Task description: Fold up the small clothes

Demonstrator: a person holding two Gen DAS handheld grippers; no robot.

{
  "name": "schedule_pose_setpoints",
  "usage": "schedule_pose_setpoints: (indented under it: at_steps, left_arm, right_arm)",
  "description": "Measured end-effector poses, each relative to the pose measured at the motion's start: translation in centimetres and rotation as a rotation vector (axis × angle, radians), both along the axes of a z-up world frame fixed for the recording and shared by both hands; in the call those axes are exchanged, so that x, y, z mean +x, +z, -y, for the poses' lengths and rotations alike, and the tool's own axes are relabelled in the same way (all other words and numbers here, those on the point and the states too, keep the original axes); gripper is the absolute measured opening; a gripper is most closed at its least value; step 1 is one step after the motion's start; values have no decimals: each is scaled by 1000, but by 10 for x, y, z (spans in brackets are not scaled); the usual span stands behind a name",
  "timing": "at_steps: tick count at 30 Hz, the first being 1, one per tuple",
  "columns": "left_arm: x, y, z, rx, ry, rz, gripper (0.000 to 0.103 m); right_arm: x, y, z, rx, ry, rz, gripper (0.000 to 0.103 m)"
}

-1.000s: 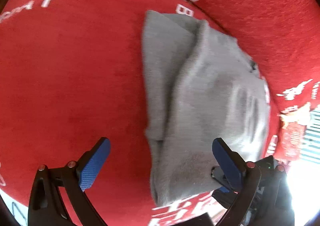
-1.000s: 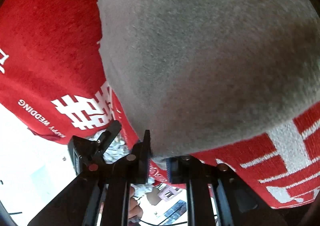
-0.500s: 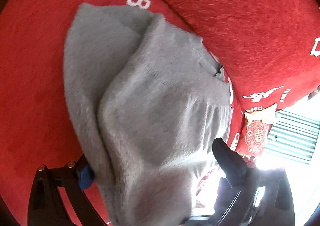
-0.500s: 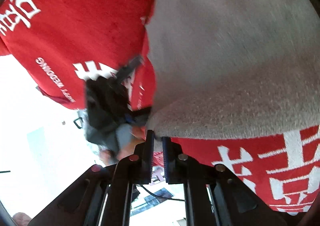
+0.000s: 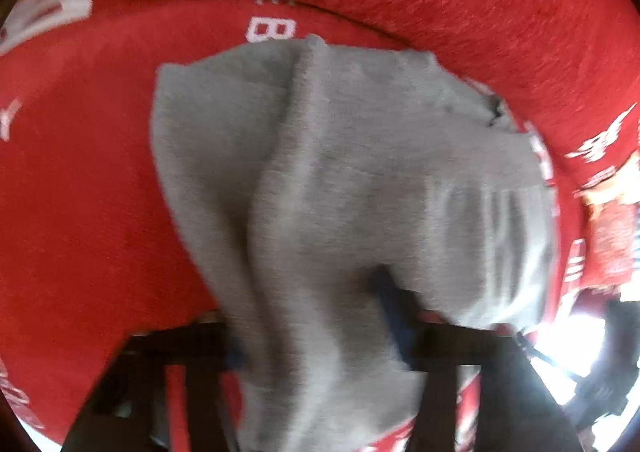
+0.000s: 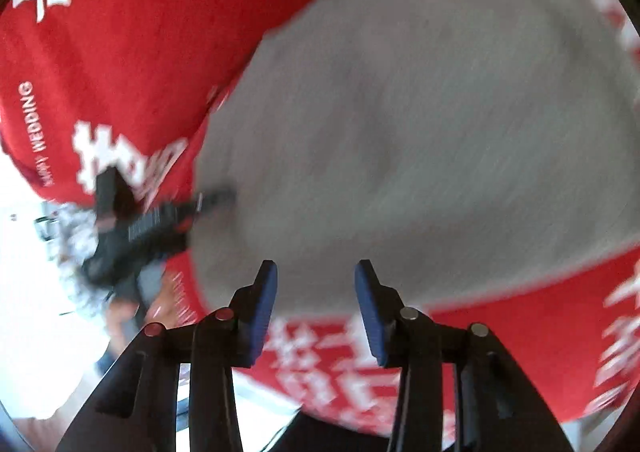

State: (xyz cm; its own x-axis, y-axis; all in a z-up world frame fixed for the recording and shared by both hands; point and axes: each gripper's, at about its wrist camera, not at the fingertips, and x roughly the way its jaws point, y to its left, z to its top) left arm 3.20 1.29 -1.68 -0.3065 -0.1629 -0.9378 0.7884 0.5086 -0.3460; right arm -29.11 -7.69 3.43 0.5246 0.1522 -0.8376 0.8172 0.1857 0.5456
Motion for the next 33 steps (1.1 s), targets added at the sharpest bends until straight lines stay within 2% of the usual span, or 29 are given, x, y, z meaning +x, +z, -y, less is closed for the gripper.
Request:
schedule_pose_setpoints:
  at_steps: [1, 2, 5, 7, 9, 15, 19, 22, 27, 30, 33]
  left_arm:
    - [2, 1, 0, -6, 6, -6, 28]
    - [5, 2, -2, -13, 23, -16, 19]
    - [7, 9, -3, -42, 45, -23, 18]
    - [2, 20, -3, -74, 40, -19, 17]
    - [-3, 36, -1, -125, 42, -48, 17]
    - [-33, 84, 36, -250, 39, -122, 17]
    - [-72, 112, 68, -294, -51, -102, 17]
    - [-119, 127, 95, -316, -149, -88, 17]
    - [-191, 126, 133, -293, -263, -31, 17]
    - [-227, 107, 152, -235, -311, 29, 17]
    - [-244, 92, 156, -185, -320, 76, 18]
  right_arm:
    - [2, -1, 10, -27, 6, -25, 14]
    - [5, -4, 16, -47, 20, -52, 11]
    - [17, -26, 26, -51, 79, -121, 10]
    - [21, -38, 25, -35, 101, -126, 9]
    - [25, -36, 22, -52, 115, -123, 9]
    - [8, -38, 29, 42, 84, -4, 9]
    - [-16, -29, 38, 89, 24, 111, 11]
    - [-42, -20, 50, 96, -45, 179, 11]
    - [-89, -24, 68, 134, -150, 238, 11]
    - [-109, -39, 74, 182, -204, 253, 13]
    - [-119, -56, 74, 244, -250, 285, 14]
